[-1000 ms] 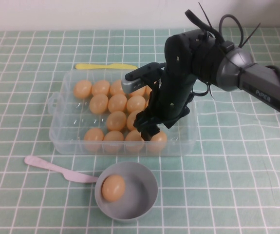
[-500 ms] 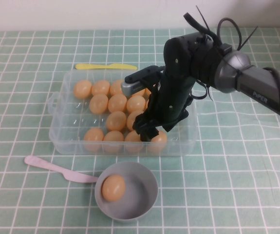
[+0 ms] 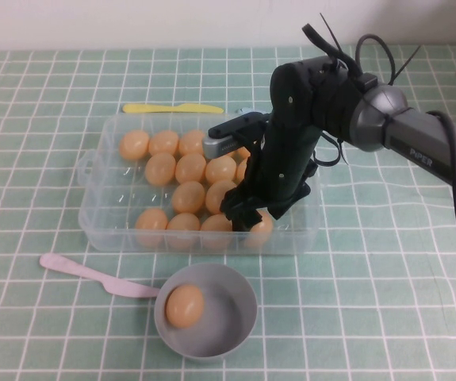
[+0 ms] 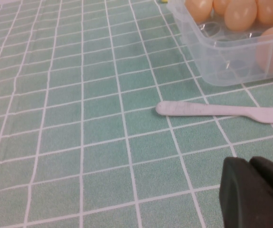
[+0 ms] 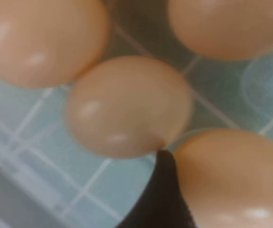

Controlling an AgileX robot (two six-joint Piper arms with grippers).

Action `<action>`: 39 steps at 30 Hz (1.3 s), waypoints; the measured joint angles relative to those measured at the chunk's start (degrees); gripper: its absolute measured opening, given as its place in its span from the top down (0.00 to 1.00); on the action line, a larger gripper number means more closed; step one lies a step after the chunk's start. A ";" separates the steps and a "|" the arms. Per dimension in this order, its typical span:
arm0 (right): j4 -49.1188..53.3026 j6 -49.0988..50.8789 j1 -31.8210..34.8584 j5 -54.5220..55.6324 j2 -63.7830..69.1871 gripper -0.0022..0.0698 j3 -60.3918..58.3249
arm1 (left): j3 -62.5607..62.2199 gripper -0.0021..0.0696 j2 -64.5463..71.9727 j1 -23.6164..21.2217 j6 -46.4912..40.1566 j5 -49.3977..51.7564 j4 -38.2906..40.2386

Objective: Take an egg out of the egg box
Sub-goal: Pick up the egg from the plastic box

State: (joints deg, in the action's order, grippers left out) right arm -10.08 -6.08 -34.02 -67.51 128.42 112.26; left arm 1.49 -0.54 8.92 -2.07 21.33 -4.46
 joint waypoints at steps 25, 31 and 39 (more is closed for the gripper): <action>-2.66 -3.23 0.88 -2.14 1.98 0.36 2.10 | 0.00 0.98 0.00 0.00 0.00 0.00 0.00; -2.75 -4.01 0.88 -2.14 2.08 0.43 2.10 | 0.00 0.98 0.00 0.00 0.00 0.00 0.00; -2.75 -4.01 1.09 -2.57 -1.51 0.43 2.10 | 0.00 0.98 0.00 0.00 0.00 0.00 0.00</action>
State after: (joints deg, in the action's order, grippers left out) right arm -12.83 -10.09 -32.93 -70.08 126.91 114.36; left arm 1.49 -0.54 8.92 -2.07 21.33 -4.46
